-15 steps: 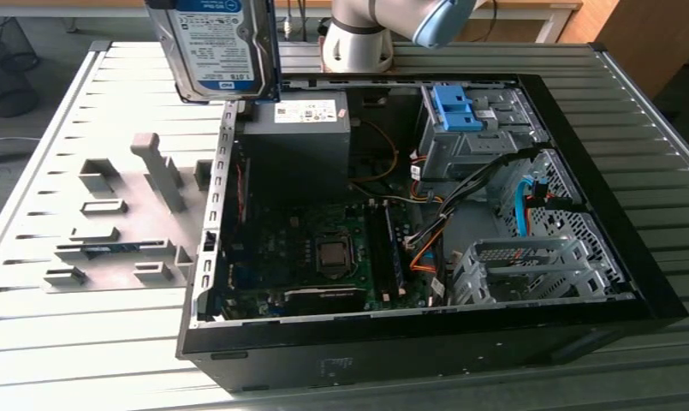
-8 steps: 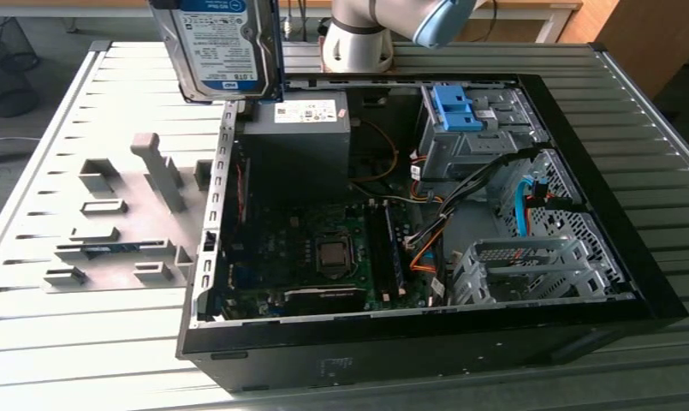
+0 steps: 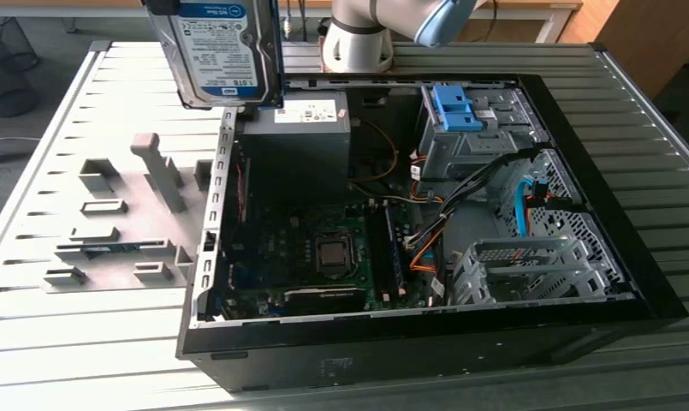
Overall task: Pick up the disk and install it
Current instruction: 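Pick up the disk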
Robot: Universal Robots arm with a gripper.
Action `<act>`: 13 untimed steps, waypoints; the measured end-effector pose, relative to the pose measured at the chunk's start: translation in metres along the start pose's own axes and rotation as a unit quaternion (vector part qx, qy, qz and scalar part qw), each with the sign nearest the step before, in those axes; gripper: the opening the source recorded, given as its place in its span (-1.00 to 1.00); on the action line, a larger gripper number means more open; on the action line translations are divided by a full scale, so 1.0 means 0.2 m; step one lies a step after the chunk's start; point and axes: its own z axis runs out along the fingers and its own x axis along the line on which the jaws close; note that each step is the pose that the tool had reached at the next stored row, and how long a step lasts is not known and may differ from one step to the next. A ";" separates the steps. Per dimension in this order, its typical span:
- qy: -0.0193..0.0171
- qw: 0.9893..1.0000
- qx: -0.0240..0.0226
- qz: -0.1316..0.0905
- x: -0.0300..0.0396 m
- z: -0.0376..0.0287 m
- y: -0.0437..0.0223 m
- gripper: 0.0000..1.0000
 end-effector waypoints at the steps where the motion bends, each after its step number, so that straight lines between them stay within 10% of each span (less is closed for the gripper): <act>1: 0.000 1.000 0.000 0.000 0.000 0.000 -0.006 -0.27; 13: 0.001 1.000 0.000 0.000 0.027 -0.001 -0.053 -0.27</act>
